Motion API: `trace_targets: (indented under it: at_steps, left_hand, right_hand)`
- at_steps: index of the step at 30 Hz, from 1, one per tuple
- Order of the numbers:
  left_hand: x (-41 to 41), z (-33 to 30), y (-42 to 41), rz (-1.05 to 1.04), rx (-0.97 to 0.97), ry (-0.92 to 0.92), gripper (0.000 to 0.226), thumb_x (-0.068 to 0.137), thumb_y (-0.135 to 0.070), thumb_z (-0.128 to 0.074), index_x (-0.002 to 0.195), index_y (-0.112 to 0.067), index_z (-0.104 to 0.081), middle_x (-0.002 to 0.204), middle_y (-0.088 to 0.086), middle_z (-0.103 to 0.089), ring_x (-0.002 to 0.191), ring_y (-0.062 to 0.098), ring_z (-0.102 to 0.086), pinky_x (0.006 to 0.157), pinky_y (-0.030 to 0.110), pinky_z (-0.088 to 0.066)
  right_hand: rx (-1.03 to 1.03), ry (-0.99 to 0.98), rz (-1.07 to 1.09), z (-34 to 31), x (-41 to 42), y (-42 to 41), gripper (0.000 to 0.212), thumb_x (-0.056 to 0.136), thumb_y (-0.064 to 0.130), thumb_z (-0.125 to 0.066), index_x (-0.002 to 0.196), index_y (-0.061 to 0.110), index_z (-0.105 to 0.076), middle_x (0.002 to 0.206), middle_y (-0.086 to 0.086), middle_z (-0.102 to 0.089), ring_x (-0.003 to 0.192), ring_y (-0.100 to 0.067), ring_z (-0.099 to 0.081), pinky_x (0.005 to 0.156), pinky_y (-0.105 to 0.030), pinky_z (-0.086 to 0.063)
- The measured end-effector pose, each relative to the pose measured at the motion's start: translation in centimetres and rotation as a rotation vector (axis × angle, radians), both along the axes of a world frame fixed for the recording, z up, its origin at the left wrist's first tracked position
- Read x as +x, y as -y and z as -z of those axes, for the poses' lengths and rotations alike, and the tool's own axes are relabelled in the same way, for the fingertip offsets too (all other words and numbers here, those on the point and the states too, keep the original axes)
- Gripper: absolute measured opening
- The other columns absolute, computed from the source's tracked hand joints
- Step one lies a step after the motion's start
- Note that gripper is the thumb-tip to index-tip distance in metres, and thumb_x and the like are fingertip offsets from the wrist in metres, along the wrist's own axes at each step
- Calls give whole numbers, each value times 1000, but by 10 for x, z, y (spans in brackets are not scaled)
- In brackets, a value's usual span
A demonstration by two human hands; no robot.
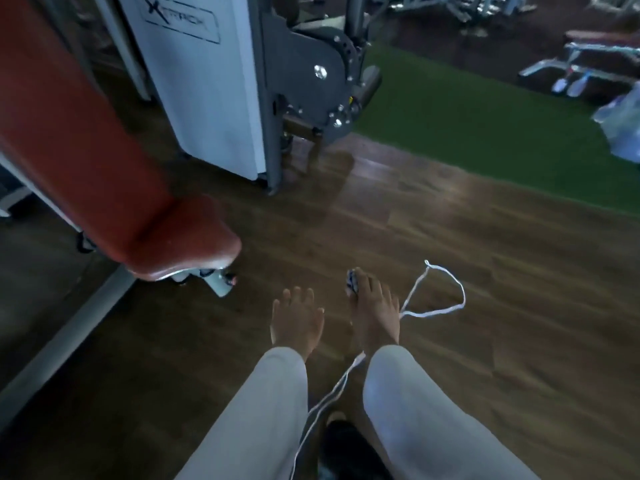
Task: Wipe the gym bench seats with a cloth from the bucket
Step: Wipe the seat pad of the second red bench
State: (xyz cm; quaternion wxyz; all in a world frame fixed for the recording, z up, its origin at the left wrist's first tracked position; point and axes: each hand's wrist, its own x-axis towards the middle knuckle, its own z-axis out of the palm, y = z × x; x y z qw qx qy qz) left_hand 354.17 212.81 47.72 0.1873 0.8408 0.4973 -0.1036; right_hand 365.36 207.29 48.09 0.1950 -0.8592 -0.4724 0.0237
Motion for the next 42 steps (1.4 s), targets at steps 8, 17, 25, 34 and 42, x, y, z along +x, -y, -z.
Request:
trace_targets:
  at_steps: [8, 17, 25, 34, 42]
  left_hand:
    - [34, 8, -148, -303, -23, 31, 53, 100, -35, -31, 147, -15, -18, 154, 9, -20, 143, 27, -14, 115, 41, -15]
    - [2, 16, -309, -687, 9, 141, 51, 99, -35, -33, 146, -17, -22, 153, 4, -25, 144, 25, -14, 116, 41, -11]
    - [-36, 23, -389, -936, -21, 121, 52, 100, -33, -31, 148, -15, -18, 155, 8, -19, 144, 27, -9, 118, 41, -9]
    - [-58, 84, -426, -1142, -89, 153, 54, 100, -33, -32, 148, -16, -17, 156, 8, -16, 145, 26, -7, 117, 42, -8]
    - [-91, 170, -457, -1196, -82, 147, 53, 99, -35, -32, 148, -18, -19, 156, 6, -17, 144, 24, -8, 117, 40, -9]
  right_hand:
    - [-91, -25, -330, 8, 46, -174, 42, 97, 27, -41, 137, 18, -35, 135, -5, -49, 121, -24, -46, 98, -37, -35]
    - [-69, -23, -715, 16, 18, -379, 45, 96, 29, -44, 139, 18, -35, 139, -5, -46, 123, -22, -46, 98, -34, -38]
    - [24, -3, -942, 44, -29, -490, 36, 83, 21, -66, 116, 8, -60, 108, -14, -68, 90, -32, -66, 74, -40, -53]
    - [-61, -20, -1118, 113, -62, -554, 36, 88, 20, -59, 122, 9, -55, 116, -13, -64, 101, -32, -61, 81, -44, -49]
    - [-61, -44, -1138, 206, -87, -593, 32, 81, 13, -67, 112, 6, -60, 101, -13, -68, 88, -35, -65, 71, -44, -54]
